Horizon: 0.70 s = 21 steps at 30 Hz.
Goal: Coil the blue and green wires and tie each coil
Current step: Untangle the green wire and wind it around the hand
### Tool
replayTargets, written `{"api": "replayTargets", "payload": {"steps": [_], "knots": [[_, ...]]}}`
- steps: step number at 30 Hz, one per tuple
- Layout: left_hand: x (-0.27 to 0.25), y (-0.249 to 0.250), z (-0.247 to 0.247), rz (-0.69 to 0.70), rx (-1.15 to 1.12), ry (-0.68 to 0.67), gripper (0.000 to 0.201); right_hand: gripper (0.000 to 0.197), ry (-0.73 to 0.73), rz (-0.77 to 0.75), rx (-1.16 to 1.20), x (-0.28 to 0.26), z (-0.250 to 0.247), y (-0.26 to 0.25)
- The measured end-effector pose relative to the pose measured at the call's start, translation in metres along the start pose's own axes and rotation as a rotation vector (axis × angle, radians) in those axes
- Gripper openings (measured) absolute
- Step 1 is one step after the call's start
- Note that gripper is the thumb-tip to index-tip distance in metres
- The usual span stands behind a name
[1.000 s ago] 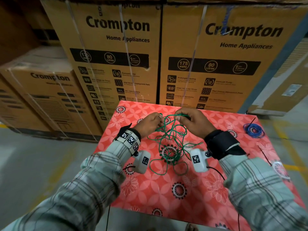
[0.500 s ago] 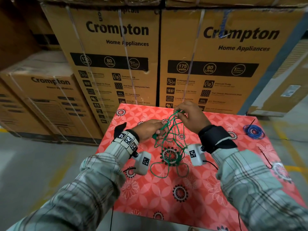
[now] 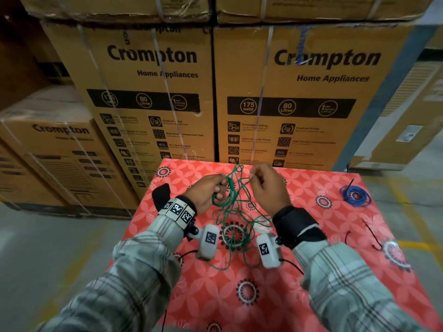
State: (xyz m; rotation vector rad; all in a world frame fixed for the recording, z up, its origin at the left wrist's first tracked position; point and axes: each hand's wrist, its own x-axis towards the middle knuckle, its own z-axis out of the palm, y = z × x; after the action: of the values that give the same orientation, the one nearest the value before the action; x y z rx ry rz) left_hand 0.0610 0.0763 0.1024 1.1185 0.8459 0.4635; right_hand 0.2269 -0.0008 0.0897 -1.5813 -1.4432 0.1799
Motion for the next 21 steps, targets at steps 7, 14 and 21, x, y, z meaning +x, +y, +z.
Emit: {"api": "replayTargets", "payload": {"steps": [7,14,21], "knots": [[0.008,0.02,0.027,-0.014,-0.016,-0.016,0.036,0.022,-0.14,-0.004,0.107,0.001,0.0,0.018],[0.013,0.022,0.034,-0.012,0.053,-0.016,0.035,0.019,-0.104,-0.082,0.075,0.016,-0.013,0.041],[0.033,0.059,0.011,0.176,-0.176,0.222,0.033,0.018,-0.226,0.114,-0.362,0.017,-0.021,0.105]]}}
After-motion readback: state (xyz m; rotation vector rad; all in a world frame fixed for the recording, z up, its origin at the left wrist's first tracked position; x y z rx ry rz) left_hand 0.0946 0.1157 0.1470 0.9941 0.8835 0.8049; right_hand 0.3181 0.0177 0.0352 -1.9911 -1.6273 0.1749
